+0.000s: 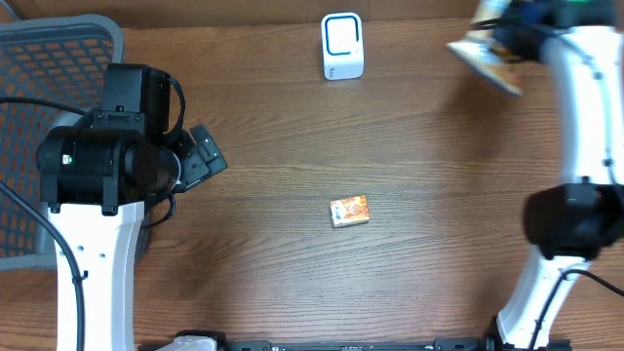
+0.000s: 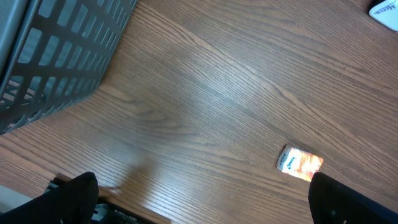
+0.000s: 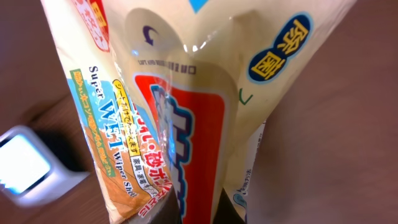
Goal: Scan the item barcode
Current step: 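Carry the bag off the table to the far right and release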
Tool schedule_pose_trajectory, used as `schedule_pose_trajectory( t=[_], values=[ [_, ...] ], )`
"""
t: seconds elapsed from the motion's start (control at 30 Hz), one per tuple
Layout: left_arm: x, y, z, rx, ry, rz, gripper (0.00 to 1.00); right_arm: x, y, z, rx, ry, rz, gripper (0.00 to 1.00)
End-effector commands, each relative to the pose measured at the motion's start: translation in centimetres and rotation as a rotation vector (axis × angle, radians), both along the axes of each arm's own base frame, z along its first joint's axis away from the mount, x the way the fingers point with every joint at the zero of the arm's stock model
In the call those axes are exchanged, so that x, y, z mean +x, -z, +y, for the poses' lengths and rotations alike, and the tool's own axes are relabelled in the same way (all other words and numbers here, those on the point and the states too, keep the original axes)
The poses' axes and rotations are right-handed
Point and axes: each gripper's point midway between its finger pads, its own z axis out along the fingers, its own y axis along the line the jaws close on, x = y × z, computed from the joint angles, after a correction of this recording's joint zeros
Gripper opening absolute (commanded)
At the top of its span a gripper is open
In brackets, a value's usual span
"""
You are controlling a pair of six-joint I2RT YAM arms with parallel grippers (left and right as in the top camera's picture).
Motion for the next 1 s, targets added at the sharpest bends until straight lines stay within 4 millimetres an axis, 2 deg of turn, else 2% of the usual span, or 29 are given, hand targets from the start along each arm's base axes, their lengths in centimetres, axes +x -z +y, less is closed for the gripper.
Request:
schedule_pose_trajectory(
  t=[0.0,0.13,0.23,0.4,0.57,0.67,0.7,0.73,0.87,0.97],
  values=[
    [0.0,0.1,0.4,0.005,-0.029,0.002,1.00,-2.5,0.3,-6.7,0.006,0.165,0.045,0.04],
    [0.0,0.1,0.4,0.005,-0.029,0.002,0.99,-6.5,2.1,-14.3,0.029,0.336,0.132,0.04],
    [0.0,0.1,0.4,0.005,-0.029,0.002,1.00,-9.2,3.5,-18.5,0.048,0.439,0.169,0.04],
    [0.0,0.1,0.4,0.005,-0.029,0.002,0.99,-13.6,6.3,-24.4,0.045,0.592,0.224,0.04],
    [0.0,0.1,0.4,0.005,-0.029,0.002,0.99,-17.3,9.6,-27.9,0.072,0.715,0.265,0.06],
    [0.0,0.1,0.4,0.005,-0.029,0.002,1.00,-19.1,11.0,-29.3,0.085,0.760,0.279,0.40],
    [0.0,0.1,0.4,0.005,-0.029,0.002,1.00,-19.9,11.3,-29.9,0.094,0.781,0.279,0.54],
    [0.0,0.1,0.4,0.005,-0.029,0.002,1.00,-20.2,11.3,-30.2,0.099,0.789,0.278,0.59],
    [0.0,0.1,0.4,0.005,-0.029,0.002,1.00,-19.6,10.6,-30.1,0.191,0.771,0.215,0.68],
    [0.0,0.1,0.4,0.005,-0.029,0.002,1.00,-17.7,8.5,-28.9,0.278,0.671,0.121,0.72]
  ],
)
